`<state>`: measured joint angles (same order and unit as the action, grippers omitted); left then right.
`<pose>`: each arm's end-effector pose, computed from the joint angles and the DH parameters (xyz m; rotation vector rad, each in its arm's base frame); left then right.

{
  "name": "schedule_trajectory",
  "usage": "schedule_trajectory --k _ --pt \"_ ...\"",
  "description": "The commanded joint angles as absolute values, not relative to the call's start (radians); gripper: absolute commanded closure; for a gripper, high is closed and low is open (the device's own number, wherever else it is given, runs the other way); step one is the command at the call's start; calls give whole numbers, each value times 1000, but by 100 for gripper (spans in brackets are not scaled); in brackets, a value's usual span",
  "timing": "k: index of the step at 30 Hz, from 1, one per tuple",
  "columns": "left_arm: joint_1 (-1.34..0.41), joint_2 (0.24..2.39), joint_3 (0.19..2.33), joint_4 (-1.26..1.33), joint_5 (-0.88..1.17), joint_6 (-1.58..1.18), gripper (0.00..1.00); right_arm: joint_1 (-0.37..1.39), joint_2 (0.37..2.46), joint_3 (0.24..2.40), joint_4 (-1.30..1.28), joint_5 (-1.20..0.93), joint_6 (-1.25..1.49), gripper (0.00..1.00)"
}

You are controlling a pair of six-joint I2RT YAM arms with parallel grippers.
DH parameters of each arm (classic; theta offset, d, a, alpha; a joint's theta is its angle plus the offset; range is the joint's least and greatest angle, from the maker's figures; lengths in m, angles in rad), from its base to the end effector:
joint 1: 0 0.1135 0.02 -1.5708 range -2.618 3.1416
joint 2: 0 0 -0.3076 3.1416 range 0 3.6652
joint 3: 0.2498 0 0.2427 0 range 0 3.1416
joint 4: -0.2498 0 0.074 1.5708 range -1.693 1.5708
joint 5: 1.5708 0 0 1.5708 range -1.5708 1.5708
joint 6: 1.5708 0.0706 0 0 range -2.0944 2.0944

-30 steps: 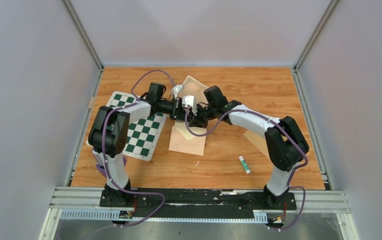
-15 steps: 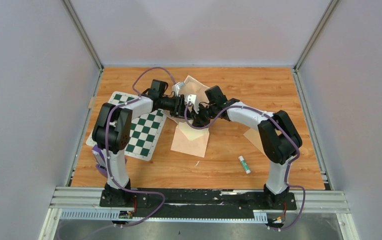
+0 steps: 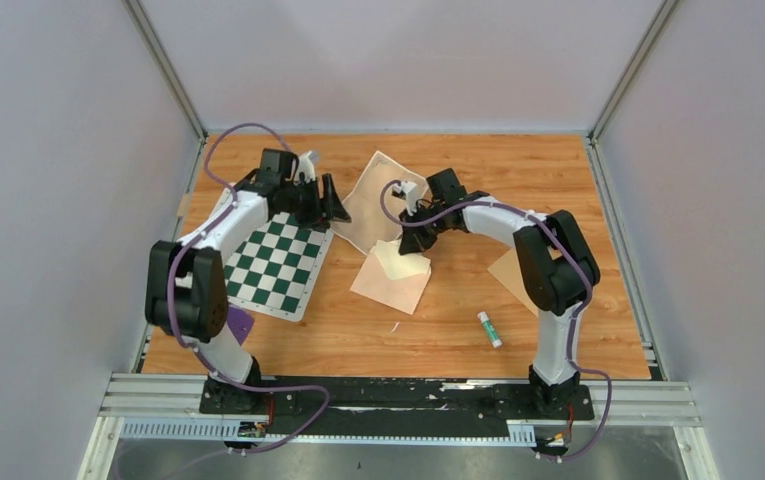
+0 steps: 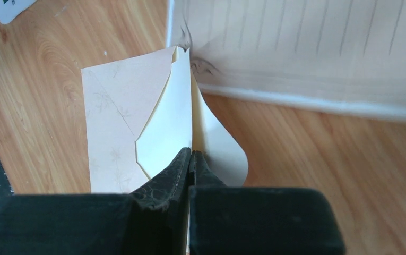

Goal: Place the letter into the envelope and seal it
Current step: Place the letter in the envelope.

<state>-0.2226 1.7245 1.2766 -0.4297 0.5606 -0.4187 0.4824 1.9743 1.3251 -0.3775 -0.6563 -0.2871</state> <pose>0.3726 -0.1228 0.2668 0.0139 2.5029 -0.9636 0.3624 0.2384 0.1908 -1.1667 2.2442 0.9217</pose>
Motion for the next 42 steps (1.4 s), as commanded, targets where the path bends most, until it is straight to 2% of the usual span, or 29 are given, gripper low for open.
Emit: schedule_trajectory --k 1,4,11,13,16,19,24,34,42 --pt "-220 1584 1071 -527 539 -539 24 421 1913 1242 -366 -657 -50 100" --pt "-219 1543 977 -483 605 -566 23 402 1895 1188 -361 -679 63 100" --pt "-258 1529 720 -243 759 -660 32 375 1840 1100 -285 -674 268 100" --pt "-295 1535 697 -194 778 -668 32 375 1801 1073 -277 -659 300 100" --pt "-332 1575 688 -138 784 -686 34 375 1761 1013 -256 -669 358 100" --pt "-352 1666 686 -70 778 -719 42 377 1740 934 -179 -697 423 100" --pt "-368 1805 749 -36 755 -745 48 380 1761 882 -130 -669 433 100" --pt "-414 1931 847 -39 761 -764 47 380 1766 796 -9 -736 556 100" --pt "-417 1941 836 -11 762 -788 46 393 1754 738 51 -724 632 98"
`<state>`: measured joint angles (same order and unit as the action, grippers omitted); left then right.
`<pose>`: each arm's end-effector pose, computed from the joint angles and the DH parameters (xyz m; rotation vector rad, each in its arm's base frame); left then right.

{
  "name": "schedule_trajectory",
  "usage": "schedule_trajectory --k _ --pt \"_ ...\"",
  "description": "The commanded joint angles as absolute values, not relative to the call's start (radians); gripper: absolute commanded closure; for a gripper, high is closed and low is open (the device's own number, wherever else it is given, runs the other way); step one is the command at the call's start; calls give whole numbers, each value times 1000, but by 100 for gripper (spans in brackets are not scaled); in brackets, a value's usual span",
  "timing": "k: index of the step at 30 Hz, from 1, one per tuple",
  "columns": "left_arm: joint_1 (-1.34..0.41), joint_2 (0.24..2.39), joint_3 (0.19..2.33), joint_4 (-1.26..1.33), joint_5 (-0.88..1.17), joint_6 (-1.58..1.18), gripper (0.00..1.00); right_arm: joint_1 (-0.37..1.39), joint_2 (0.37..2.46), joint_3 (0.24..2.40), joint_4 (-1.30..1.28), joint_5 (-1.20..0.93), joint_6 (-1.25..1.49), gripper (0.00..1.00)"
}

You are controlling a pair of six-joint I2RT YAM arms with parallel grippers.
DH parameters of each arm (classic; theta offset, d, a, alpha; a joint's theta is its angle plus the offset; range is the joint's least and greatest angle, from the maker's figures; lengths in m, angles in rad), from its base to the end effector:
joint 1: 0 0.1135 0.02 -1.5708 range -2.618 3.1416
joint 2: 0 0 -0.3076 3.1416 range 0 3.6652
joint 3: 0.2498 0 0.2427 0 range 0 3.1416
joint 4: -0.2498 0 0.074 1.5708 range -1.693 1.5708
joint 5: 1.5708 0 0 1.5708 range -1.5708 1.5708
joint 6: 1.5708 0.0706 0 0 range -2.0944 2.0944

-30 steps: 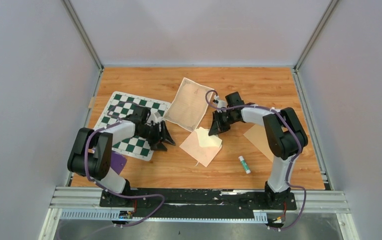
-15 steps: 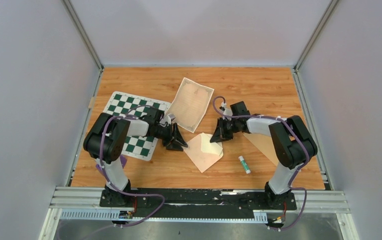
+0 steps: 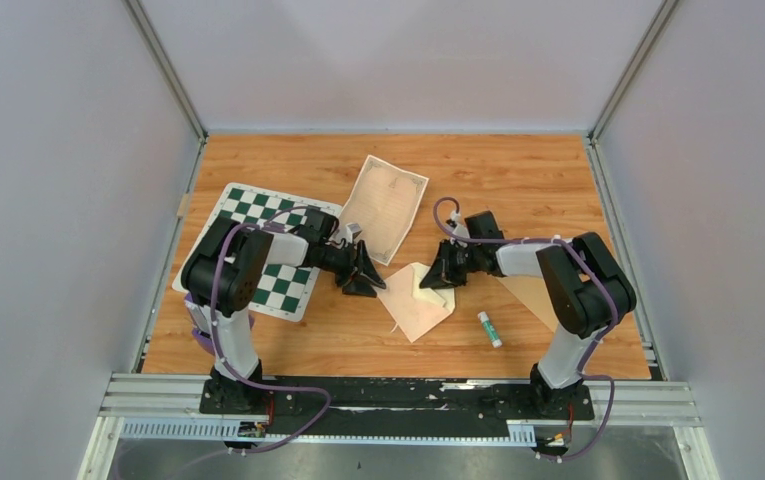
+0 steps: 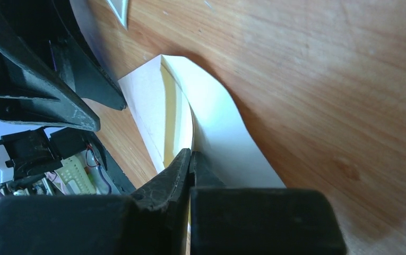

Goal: Place the letter into the envelope and seal it
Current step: Place the letter in the envelope.

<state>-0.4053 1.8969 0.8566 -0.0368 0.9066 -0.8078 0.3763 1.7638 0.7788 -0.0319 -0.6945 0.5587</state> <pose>0.2951 -0.1871 0.1289 0.2099 -2.6477 1.4338 0.2870 0.1620 0.1435 -0.0307 2.7162 1.2191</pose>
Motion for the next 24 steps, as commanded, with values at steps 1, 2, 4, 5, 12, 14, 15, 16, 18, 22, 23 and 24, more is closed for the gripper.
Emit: schedule_trajectory --k 1,2,4,5,12,14,15,16,18,22,23,24 --pt "-417 1940 834 -8 760 -790 46 398 1753 731 51 -723 623 97" --pt "-417 1938 834 -6 759 -789 46 400 1749 730 45 -720 613 95" --pt "-418 1935 839 -17 755 -785 46 401 1735 737 14 -694 588 94" --pt "-418 1932 844 -24 749 -780 46 401 1726 748 -26 -678 567 93" --pt "-411 1875 890 -143 726 -691 48 378 1664 877 -299 -628 410 69" --pt "-409 1829 911 -190 718 -638 45 375 1642 921 -400 -625 371 60" --pt "-407 1802 923 -234 710 -606 42 372 1630 935 -432 -630 347 59" --pt "-407 1788 928 -253 690 -594 40 372 1614 940 -452 -628 332 57" --pt "-407 1758 921 -274 686 -586 37 371 1589 926 -463 -627 315 55" --pt "-415 1700 834 -168 739 -620 35 371 1592 870 -467 -615 313 57" --pt "-423 1699 823 -101 760 -637 35 370 1594 856 -465 -611 318 59" --pt "-426 1704 794 -53 815 -654 35 365 1597 845 -460 -609 326 62"
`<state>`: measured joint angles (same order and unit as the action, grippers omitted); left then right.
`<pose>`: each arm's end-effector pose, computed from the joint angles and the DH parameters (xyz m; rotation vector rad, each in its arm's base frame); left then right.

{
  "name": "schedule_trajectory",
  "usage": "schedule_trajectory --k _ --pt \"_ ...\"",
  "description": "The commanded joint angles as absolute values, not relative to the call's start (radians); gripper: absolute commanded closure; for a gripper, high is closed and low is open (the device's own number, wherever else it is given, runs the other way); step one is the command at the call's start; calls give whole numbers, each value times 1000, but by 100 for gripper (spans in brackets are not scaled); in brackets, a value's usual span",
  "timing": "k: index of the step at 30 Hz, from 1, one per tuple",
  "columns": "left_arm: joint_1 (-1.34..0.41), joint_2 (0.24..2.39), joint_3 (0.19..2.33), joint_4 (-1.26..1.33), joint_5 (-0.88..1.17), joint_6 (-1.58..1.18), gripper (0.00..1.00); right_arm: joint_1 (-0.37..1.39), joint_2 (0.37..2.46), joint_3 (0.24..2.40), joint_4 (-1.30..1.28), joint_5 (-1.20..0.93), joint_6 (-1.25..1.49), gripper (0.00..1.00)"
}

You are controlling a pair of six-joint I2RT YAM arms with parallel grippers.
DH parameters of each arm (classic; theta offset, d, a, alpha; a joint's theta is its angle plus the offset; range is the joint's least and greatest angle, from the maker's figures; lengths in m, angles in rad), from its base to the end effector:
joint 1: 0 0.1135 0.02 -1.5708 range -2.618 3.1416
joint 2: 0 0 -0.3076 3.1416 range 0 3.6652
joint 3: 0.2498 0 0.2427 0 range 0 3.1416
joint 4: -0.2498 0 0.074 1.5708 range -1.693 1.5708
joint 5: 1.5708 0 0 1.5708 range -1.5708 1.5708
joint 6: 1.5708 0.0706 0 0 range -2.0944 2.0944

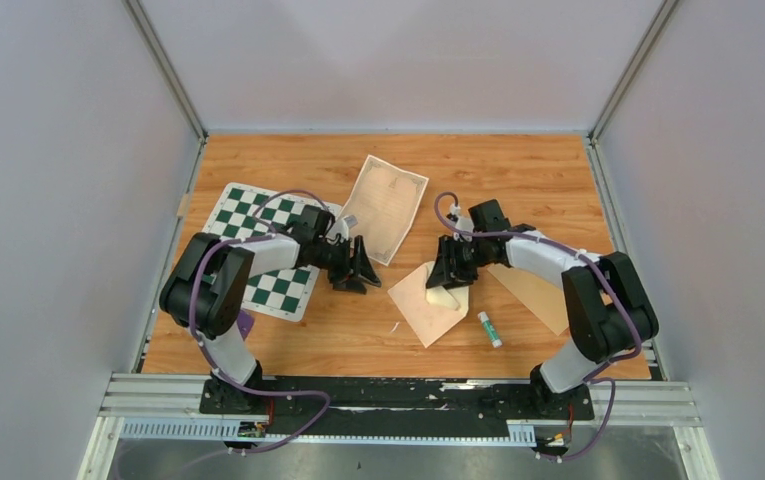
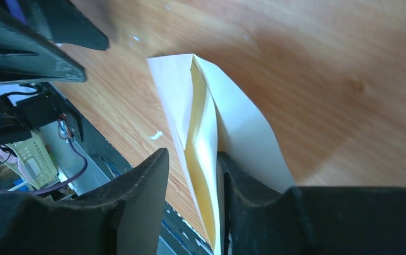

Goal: Place the letter into the envelope and seal it
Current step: Place the letter in the envelope.

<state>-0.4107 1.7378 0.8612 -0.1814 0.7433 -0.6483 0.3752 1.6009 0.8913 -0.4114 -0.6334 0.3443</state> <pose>0.2830 -0.1754 0.1647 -0.0475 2.7987 -1.3055 0.2672 0.1502 0.1954 -0.2488 2.7485 1.0658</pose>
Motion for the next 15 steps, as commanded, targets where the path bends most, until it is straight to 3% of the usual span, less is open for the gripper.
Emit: schedule_trajectory --k 1,4,11,15 --pt "-434 1721 781 43 841 -703 35 362 1599 837 -457 -613 333 68" --pt "-457 1761 738 183 893 -795 36 348 1618 833 -451 -617 354 84" --pt "-495 1724 720 106 740 -805 27 323 1637 828 -429 -633 411 100" --pt "-495 1724 716 60 697 -817 22 296 1629 808 -394 -673 480 100"
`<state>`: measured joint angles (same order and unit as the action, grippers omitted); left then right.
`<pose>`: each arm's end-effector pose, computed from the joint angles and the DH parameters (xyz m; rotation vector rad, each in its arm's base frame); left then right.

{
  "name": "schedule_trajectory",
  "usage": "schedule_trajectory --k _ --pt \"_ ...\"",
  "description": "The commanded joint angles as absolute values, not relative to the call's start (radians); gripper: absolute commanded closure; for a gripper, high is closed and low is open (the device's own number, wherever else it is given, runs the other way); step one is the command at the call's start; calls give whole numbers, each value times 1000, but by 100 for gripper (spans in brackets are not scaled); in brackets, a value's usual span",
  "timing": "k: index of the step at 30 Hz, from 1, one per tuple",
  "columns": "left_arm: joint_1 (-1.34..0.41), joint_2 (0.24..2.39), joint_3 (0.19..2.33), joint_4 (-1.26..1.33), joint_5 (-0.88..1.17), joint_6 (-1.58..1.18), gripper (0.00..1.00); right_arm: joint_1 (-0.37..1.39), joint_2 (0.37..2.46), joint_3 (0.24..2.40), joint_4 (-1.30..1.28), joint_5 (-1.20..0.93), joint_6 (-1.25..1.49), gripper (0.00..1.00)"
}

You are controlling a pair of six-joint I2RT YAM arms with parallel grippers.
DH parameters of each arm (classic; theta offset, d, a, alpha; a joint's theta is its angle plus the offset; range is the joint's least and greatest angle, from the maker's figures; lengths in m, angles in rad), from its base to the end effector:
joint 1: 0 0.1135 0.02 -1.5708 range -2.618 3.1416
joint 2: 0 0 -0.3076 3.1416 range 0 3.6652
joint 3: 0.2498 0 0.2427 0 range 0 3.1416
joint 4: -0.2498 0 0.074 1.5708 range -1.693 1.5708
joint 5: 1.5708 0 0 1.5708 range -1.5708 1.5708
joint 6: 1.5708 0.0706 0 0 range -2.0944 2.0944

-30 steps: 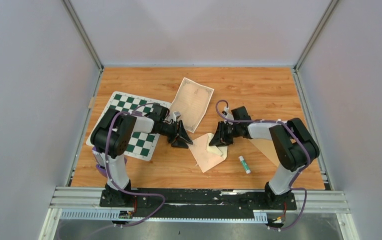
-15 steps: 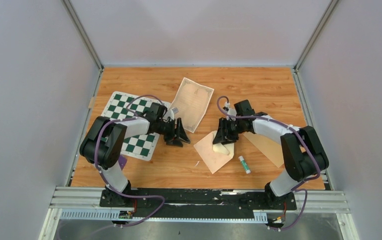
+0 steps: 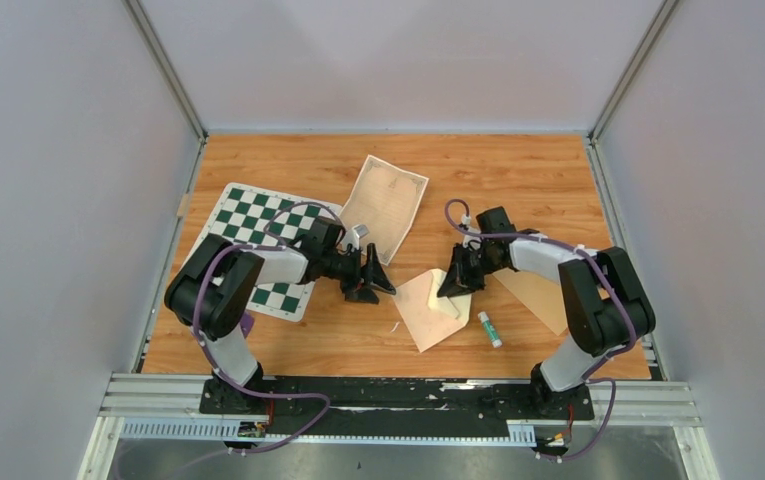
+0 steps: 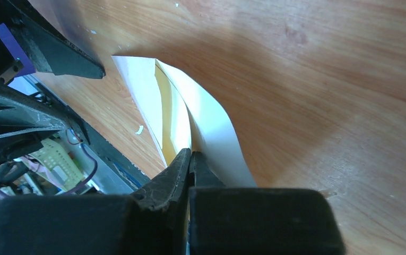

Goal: Place the letter into the envelope and seal it
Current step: Place the letter in the envelope.

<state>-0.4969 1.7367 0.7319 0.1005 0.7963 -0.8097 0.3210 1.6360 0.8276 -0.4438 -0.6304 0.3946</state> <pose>0.2606 -0.1987 0.1536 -0.0323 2.7361 -1.4741 0.2591 0.1300 0.1674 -0.0449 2.8903 1.0441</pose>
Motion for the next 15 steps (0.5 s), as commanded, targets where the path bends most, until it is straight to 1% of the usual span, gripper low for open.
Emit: schedule_trajectory --k 1,9,15 --pt "-495 1746 718 79 705 -827 22 282 1630 802 -373 -694 524 100" --pt "-496 1859 744 209 770 -913 24 170 1742 775 -222 -892 785 100" --pt "-517 1927 767 322 814 -985 25 147 1767 756 -171 -928 866 100"
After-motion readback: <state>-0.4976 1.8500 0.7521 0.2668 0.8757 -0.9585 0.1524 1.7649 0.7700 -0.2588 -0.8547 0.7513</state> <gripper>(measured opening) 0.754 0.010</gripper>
